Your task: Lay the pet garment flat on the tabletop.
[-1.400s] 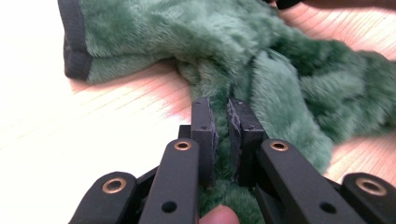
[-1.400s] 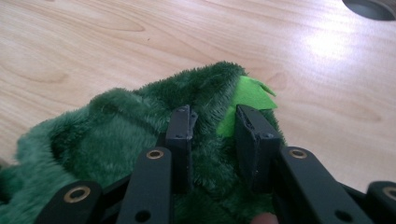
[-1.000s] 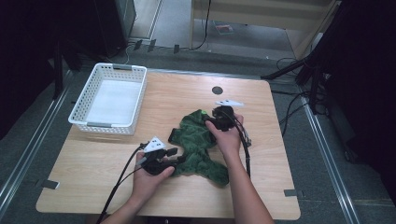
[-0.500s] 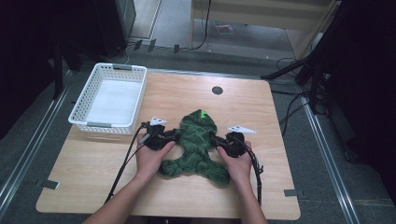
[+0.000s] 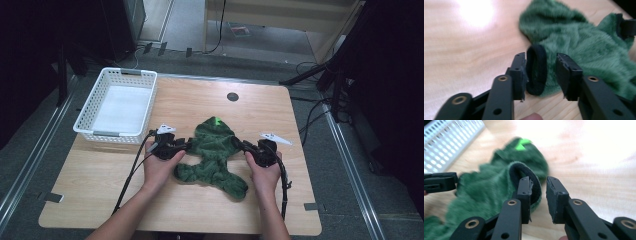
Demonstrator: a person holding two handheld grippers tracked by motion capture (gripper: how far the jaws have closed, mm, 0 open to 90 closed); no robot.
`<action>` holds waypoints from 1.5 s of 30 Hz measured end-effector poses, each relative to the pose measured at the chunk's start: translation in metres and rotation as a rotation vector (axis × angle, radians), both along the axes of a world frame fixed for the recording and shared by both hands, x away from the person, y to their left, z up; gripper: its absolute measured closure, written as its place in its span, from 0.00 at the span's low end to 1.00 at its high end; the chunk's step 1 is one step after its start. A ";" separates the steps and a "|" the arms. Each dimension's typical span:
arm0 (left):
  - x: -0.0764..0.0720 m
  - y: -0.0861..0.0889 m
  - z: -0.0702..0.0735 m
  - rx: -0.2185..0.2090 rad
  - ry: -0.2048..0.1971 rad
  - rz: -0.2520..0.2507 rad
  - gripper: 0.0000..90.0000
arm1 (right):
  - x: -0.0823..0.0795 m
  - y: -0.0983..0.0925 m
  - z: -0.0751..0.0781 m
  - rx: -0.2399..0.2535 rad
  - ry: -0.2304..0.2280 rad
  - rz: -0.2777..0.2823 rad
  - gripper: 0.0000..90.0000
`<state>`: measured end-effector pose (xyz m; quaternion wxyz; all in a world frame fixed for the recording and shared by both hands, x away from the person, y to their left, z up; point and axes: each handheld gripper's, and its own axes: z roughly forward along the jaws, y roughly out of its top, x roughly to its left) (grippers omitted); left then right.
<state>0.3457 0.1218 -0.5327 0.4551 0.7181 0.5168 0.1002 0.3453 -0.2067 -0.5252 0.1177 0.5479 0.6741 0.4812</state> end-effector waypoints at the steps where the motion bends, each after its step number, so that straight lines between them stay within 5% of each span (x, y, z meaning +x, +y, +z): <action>1: 0.001 0.000 0.001 0.001 -0.004 0.003 0.65 | -0.001 0.001 0.003 0.005 -0.009 0.002 0.82; 7: 0.014 -0.009 0.006 0.029 -0.009 0.022 0.62 | -0.002 0.008 0.001 -0.077 0.018 -0.028 0.80; 10: 0.026 -0.017 0.007 0.047 -0.016 0.025 0.63 | -0.007 0.009 0.007 -0.036 -0.011 -0.041 0.79; 15: 0.054 -0.037 0.007 0.066 0.013 -0.009 0.65 | -0.010 0.044 0.012 -0.047 -0.050 0.100 0.70; 18: 0.063 -0.050 0.001 0.097 0.042 -0.059 0.67 | -0.003 0.056 -0.002 -0.120 0.010 0.108 0.69; 21: 0.066 -0.060 -0.006 0.142 0.056 -0.071 0.68 | 0.005 0.048 -0.016 -0.094 0.084 0.077 0.70; 25: 0.070 -0.066 -0.008 0.216 0.023 -0.012 0.67 | 0.012 0.048 -0.020 -0.102 0.101 0.103 0.72; 29: 0.077 -0.065 -0.008 0.273 0.004 0.067 0.72 | 0.024 0.057 -0.023 -0.129 0.057 0.097 0.74; 34: 0.092 -0.055 -0.006 0.294 0.027 0.125 0.74 | 0.027 0.056 -0.009 -0.116 0.052 0.081 0.66; 36: 0.095 -0.051 -0.004 0.233 0.054 0.109 0.63 | 0.018 0.054 0.004 -0.092 0.012 0.087 0.64; 37: 0.092 -0.049 -0.001 0.219 0.051 0.088 0.56 | 0.013 0.054 0.011 -0.096 -0.010 0.105 0.63; 41: 0.058 -0.040 0.017 0.194 -0.071 0.029 0.47 | -0.019 0.058 0.022 -0.162 -0.015 0.188 0.57; 45: 0.012 -0.032 0.022 0.168 -0.093 -0.080 0.46 | -0.043 0.053 0.015 -0.221 -0.007 0.208 0.55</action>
